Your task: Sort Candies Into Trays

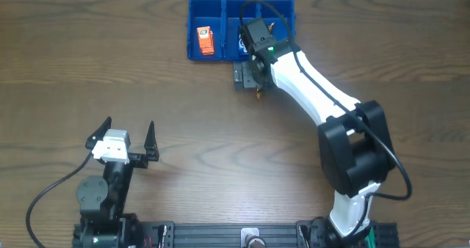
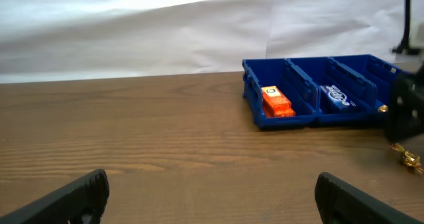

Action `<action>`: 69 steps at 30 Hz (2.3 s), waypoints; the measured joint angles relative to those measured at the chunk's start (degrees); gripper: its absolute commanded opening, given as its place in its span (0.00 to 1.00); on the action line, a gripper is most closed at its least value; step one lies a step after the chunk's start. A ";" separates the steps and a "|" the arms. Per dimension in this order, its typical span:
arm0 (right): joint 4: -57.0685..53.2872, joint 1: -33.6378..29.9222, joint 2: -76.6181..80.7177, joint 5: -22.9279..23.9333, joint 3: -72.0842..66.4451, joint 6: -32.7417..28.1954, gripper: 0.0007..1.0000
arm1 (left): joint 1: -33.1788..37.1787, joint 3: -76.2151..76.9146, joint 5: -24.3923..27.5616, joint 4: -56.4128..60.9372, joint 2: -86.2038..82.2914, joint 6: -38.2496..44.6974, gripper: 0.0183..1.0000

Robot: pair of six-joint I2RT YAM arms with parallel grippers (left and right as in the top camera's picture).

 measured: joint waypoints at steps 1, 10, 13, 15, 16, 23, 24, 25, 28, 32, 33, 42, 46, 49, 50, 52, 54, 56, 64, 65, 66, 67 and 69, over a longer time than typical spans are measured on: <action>-0.26 0.00 0.81 0.00 0.00 0.20 1.00 | 0.00 0.00 0.02 0.00 -0.02 0.00 1.00; -1.55 0.00 4.20 -0.17 0.00 1.70 0.96 | 0.00 0.00 0.02 0.00 -0.02 0.00 1.00; -1.01 0.00 4.46 -0.17 0.00 2.14 0.93 | 0.00 0.00 0.00 0.00 -0.02 0.00 1.00; -0.09 0.00 4.46 -0.17 0.00 2.36 0.93 | 0.00 0.00 0.02 0.00 -0.02 0.00 1.00; 0.17 0.00 4.46 -0.15 0.00 2.40 0.92 | 0.00 0.00 0.00 0.00 -0.02 0.00 1.00; 0.83 0.00 4.46 0.55 0.00 3.80 0.86 | 0.00 0.00 0.00 0.00 -0.02 0.02 1.00; 0.98 0.00 4.46 0.72 0.00 3.82 0.86 | 0.00 0.00 0.00 0.00 -0.02 0.00 1.00; 1.18 -0.02 4.57 0.92 0.00 3.85 0.84 | 0.00 0.00 0.00 0.00 -0.02 0.00 1.00; 1.25 -0.04 5.22 1.18 0.00 3.96 0.80 | 0.00 0.00 0.02 0.00 -0.02 0.00 1.00; 1.38 -0.04 6.10 1.29 -0.02 4.02 0.79 | 0.00 0.00 0.00 0.00 -0.02 0.00 1.00; 1.36 -0.04 6.34 1.31 -0.02 4.02 0.77 | 0.00 0.00 0.00 0.00 -0.02 0.00 1.00; 1.68 -0.04 7.28 1.29 -0.02 5.03 0.45 | 0.00 0.00 0.02 0.00 -0.02 0.00 1.00; 2.21 -0.04 7.28 1.40 -0.02 5.60 0.29 | 0.00 0.00 0.00 0.00 -0.02 0.00 1.00; 2.34 -0.04 7.28 1.40 -0.02 5.42 0.17 | 0.00 0.00 0.02 0.00 -0.02 0.00 1.00; 2.40 -0.04 7.28 1.40 -0.02 5.42 0.11 | 0.00 0.00 0.00 0.00 -0.02 0.00 1.00; 2.51 -0.04 7.28 1.44 0.00 5.68 0.07 | 0.00 0.00 0.00 0.00 -0.02 0.00 1.00; 2.64 -0.04 7.28 1.44 0.02 5.57 0.04 | 0.00 0.00 0.00 0.00 0.00 0.00 1.00; 2.78 -0.04 7.23 1.44 0.00 5.46 0.04 | 0.00 0.00 0.00 0.00 -0.02 0.00 1.00; 5.84 -0.17 -4.15 8.92 1.79 3.69 0.04 | 0.00 0.00 0.02 0.00 -0.02 0.00 1.00; 8.13 -0.52 -6.84 10.99 3.43 3.06 0.04 | 0.00 0.00 0.02 0.00 -0.02 0.00 1.00; 9.92 -0.94 -8.13 11.78 4.37 2.25 0.04 | 0.00 0.00 0.02 0.00 -0.02 0.00 1.00; 13.57 -1.84 -9.62 13.07 5.60 0.98 0.04 | 0.00 0.00 0.00 0.00 -0.02 0.02 1.00; 18.49 -3.74 -10.38 14.75 6.75 -1.79 0.04 | 0.00 0.00 0.00 0.00 -0.02 0.00 1.00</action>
